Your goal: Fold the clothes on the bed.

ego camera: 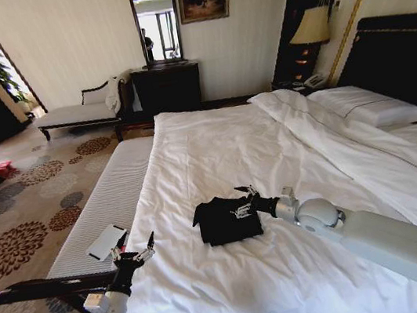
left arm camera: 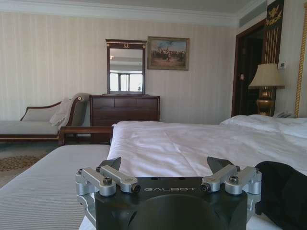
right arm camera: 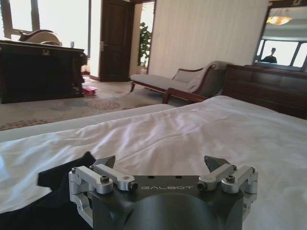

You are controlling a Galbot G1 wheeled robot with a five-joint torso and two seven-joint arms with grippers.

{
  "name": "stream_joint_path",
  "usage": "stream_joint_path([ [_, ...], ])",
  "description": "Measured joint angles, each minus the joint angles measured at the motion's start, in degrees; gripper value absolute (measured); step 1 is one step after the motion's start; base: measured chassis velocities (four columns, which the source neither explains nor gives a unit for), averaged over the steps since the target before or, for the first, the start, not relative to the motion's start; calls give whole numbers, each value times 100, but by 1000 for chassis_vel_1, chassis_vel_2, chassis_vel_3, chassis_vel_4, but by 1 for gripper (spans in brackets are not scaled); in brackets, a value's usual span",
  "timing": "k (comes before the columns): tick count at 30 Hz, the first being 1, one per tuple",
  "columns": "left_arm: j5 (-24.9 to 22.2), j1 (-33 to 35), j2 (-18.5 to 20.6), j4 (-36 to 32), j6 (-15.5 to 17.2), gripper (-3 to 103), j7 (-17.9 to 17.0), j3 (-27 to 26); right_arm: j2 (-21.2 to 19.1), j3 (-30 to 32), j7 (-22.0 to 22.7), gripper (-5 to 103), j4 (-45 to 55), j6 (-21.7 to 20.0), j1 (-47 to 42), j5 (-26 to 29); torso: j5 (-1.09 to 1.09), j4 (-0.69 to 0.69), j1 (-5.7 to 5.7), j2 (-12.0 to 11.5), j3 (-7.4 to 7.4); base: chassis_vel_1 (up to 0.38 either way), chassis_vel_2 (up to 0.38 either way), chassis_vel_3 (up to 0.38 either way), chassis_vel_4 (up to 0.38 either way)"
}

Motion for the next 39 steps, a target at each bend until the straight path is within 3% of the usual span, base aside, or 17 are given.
stream_joint_path([
  [1, 0, 0, 0, 0, 0, 100, 0, 0, 0, 0, 0, 100, 0, 0, 0, 0, 0, 0, 0, 0, 0, 0, 0, 0, 0],
  [3, 0, 0, 0, 0, 0, 100, 0, 0, 98, 930, 265, 100, -108, 199, -739, -116, 0, -2, 0, 0, 0, 0, 0, 0, 0],
  [5, 0, 0, 0, 1, 0, 100, 0, -1, 129, 1177, 305, 100, -132, 251, -924, -154, 2, -3, 0, 0, 0, 0, 0, 0, 0],
  [9, 0, 0, 0, 0, 0, 100, 0, 0, 600, 3249, 369, 100, -206, 671, -2498, -870, 0, -2, 0, 0, 0, 0, 0, 0, 0],
  [10, 0, 0, 0, 0, 0, 100, 0, 0, 600, 3249, 369, 100, -206, 671, -2498, -870, 0, -2, 0, 0, 0, 0, 0, 0, 0],
  [13, 0, 0, 1, 0, 0, 100, 0, -1, 1169, 4383, 372, 100, -169, 884, -3562, -1325, 3, -6, -1, 0, 0, 0, 0, 0, 0],
  [16, 0, 0, 1, 0, -1, 100, 0, 0, 1422, 4786, 368, 100, -144, 964, -3893, -1514, 2, -5, -1, 0, -1, 0, 0, 0, 0],
  [18, 0, 0, 1, 0, -1, 100, -1, 0, 1894, 5372, 319, 100, -106, 1140, -4387, -1804, 2, -2, -1, 0, -1, 0, 0, 0, 0],
  [25, 0, 0, 1, 0, 0, 100, 0, 0, 2586, 6142, 50, 100, 17, 1490, -4946, -2063, -1, -2, -1, 0, -1, 0, 0, 0, 0],
  [32, 0, 0, 1, 0, 0, 100, 0, 0, 2731, 6247, -456, 100, 141, 1784, -5217, -2208, -1, -2, 0, -1, 0, 0, 0, 0, 0],
  [39, 0, 0, 1, 0, 0, 100, 0, 0, 2727, 6142, -511, 100, 203, 1786, -5188, -2306, 0, -1, 0, -1, 0, 0, 0, 0, 0],
])
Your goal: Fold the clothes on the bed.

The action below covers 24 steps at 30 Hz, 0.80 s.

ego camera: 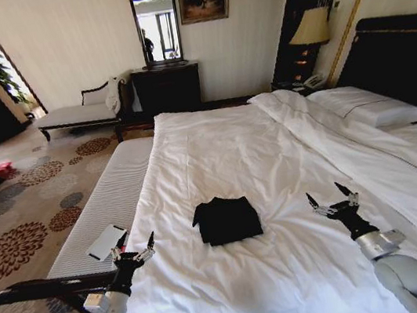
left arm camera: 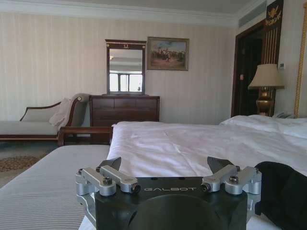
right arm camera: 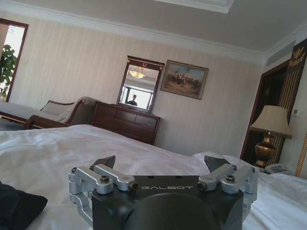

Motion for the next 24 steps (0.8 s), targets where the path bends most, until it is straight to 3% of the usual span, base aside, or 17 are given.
stream_joint_path([
  [24, 0, 0, 0, 0, 0, 100, 0, 0, -27, -49, 25, 100, 1, -40, 39, 9, 0, -1, 0, 0, 0, 0, 0, 0, 0],
])
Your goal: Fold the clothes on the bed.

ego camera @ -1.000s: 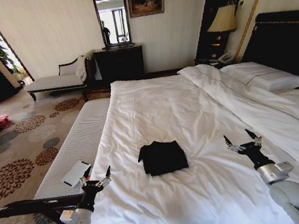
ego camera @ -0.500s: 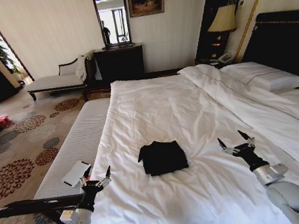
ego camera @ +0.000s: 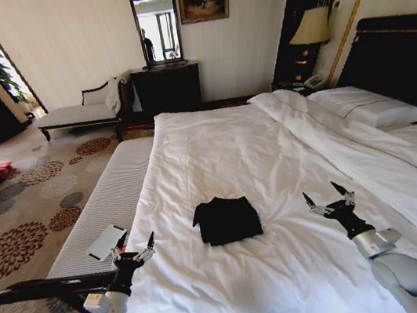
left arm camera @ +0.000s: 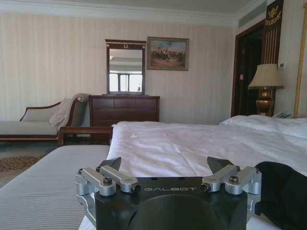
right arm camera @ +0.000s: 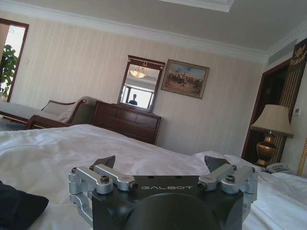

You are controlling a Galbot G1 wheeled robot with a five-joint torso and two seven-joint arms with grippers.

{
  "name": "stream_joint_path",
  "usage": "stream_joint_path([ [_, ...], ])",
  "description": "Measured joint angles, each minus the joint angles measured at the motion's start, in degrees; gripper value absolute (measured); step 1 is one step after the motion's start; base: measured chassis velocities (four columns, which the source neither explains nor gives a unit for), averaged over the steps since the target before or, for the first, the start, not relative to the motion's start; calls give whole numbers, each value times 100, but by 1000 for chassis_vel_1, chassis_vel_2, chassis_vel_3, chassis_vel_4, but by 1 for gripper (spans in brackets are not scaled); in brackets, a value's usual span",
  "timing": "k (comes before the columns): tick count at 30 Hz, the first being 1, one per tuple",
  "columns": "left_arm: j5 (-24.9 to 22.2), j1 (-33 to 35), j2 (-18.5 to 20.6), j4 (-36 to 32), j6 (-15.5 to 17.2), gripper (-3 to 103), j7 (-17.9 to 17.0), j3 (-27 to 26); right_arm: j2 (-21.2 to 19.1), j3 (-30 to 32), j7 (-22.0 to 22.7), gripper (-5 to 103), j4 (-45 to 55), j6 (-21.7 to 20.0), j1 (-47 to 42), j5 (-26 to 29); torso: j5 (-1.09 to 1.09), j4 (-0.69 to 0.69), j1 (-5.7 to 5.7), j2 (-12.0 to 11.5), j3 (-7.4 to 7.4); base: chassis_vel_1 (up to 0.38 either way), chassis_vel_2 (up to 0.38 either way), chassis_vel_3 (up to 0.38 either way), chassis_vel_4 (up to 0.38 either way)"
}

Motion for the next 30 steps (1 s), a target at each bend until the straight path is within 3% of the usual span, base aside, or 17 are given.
stream_joint_path([
  [30, 0, 0, 0, 0, 0, 100, 0, 0, -5, -7, 8, 100, -4, -5, 6, 8, 0, 0, 0, 0, 0, 0, 0, 0, 0],
])
